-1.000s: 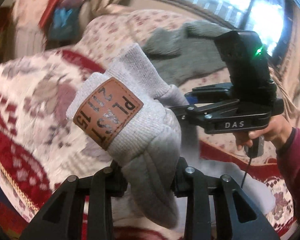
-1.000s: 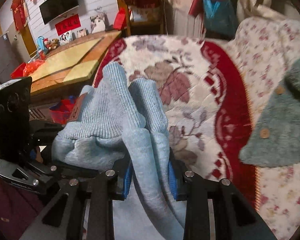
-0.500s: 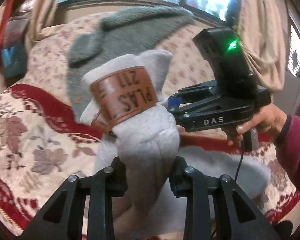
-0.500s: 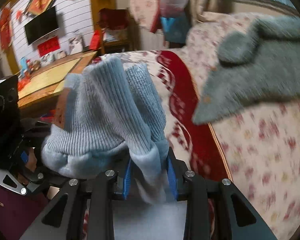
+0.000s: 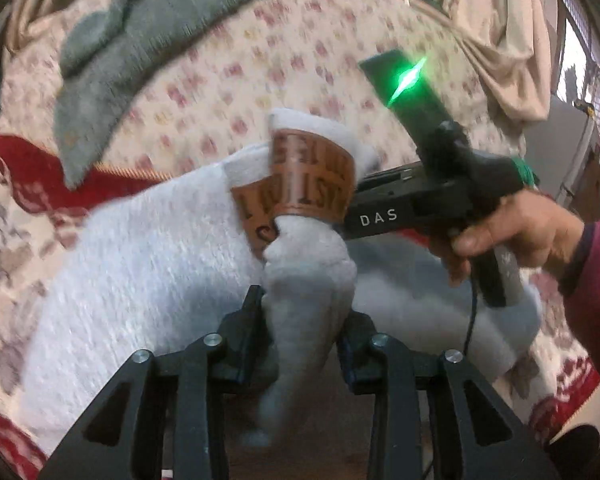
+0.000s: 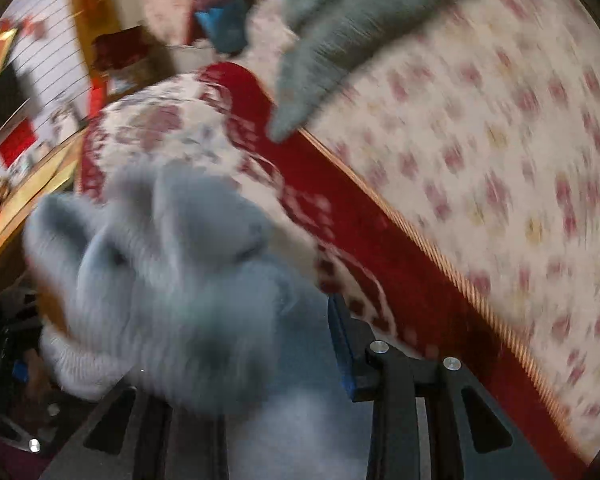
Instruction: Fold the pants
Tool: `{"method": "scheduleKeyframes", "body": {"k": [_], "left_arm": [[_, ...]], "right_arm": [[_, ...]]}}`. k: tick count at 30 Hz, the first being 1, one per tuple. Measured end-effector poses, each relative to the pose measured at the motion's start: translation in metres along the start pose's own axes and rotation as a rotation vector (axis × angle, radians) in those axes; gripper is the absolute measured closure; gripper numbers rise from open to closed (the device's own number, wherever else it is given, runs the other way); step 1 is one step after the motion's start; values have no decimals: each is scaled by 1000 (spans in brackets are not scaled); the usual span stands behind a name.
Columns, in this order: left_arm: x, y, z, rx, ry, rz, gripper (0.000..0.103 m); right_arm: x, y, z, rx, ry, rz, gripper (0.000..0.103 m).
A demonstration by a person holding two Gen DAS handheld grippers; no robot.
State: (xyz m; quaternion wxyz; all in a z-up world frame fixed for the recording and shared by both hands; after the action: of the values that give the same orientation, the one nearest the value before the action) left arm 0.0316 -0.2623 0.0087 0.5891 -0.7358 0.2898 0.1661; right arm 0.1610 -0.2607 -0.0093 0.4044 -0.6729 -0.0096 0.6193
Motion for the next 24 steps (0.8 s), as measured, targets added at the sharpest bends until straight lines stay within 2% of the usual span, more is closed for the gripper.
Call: {"method": "scheduleKeyframes", "body": {"k": [1, 2, 3, 4, 6, 9, 12, 14, 16, 17, 19, 21, 23, 24], "left_arm": [[1, 5, -2, 9, 9, 15, 64], [1, 9, -5, 29, 17, 29, 61], [-2, 13, -10, 52, 39, 37, 50], [-7, 15, -13, 64, 66, 36, 29], [-25, 19, -15, 63, 133, 41, 14], [-51, 19, -10, 73, 164, 38, 13], [-77, 9, 3, 88, 142, -5, 11], [-87, -1, 17, 92, 97, -22, 9], [-90, -12, 29, 94, 58, -48, 9], [-91, -16, 40, 96, 10, -66, 9], [-87, -20, 57, 74, -42, -59, 9], [-81, -22, 73, 46, -79, -52, 9], [-72, -21, 91, 23, -135, -39, 9], [-67, -18, 98, 11, -146, -20, 9]], "right_arm": [[6, 12, -8, 24, 24, 41, 43], [8, 26, -17, 38, 78, 74, 42], [6, 32, -22, 38, 117, 77, 42], [-3, 38, -28, 47, 153, 71, 42], [-17, 49, -41, 111, 218, 93, 42], [-49, 67, -60, 229, 324, 112, 42], [-89, 69, -64, 309, 367, 17, 42], [-116, 61, -57, 362, 356, -70, 41], [-137, 42, -33, 367, 299, -167, 41], [-145, 28, -12, 363, 224, -232, 39], [-139, 6, 20, 367, 83, -282, 36], [-120, -7, 46, 358, 2, -259, 36], [-97, -18, 61, 335, 16, -222, 36], [-83, -20, 65, 309, 57, -199, 36]]}}
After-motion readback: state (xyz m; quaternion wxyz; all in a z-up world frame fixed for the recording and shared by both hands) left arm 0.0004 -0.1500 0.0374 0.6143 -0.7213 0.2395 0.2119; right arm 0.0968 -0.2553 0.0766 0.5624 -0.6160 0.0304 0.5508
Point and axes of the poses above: each gripper's, at about its wrist camera, not at the fingertips, and x roughly the way its jaws point, z to its left, y to its underside, the point moved 8 cm from there along x, roughly the way its jaws point, and after that the axes turned 2 degrees about y, right-handed, at the moved point
